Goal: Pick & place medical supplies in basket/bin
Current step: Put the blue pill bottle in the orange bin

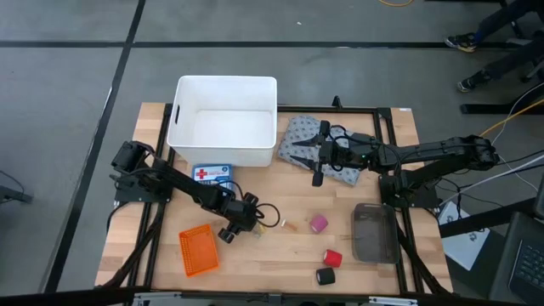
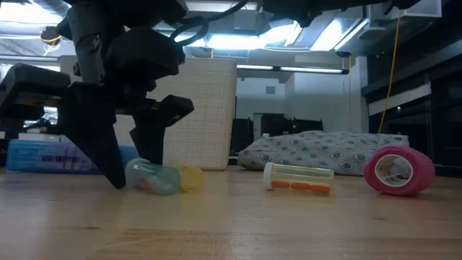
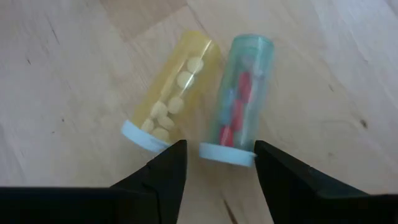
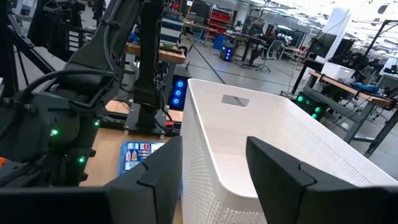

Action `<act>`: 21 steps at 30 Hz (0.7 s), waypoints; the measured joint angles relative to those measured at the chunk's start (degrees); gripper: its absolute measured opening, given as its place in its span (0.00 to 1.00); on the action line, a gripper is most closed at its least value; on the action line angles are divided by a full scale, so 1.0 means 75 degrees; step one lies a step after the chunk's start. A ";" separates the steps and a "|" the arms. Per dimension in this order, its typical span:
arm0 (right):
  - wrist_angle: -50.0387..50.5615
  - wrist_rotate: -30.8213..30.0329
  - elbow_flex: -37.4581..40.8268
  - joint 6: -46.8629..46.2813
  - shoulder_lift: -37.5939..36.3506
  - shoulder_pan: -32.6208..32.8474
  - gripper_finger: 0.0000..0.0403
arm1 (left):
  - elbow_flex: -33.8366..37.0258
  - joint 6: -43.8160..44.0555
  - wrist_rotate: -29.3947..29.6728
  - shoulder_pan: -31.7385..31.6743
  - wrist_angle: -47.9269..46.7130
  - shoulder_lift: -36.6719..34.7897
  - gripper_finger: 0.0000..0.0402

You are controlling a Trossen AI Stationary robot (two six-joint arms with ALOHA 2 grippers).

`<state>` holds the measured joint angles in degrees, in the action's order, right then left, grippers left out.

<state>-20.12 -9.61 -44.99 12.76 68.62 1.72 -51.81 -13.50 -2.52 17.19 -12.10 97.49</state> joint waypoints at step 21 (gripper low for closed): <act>0.0003 0.0000 0.0000 -0.0013 0.0000 -0.0001 0.44 | 0.0000 -0.0032 0.0052 -0.0006 -0.0306 -0.0297 0.26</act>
<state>-20.10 -9.61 -44.99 12.67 68.62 1.71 -51.81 -13.74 -2.13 17.15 -14.39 95.26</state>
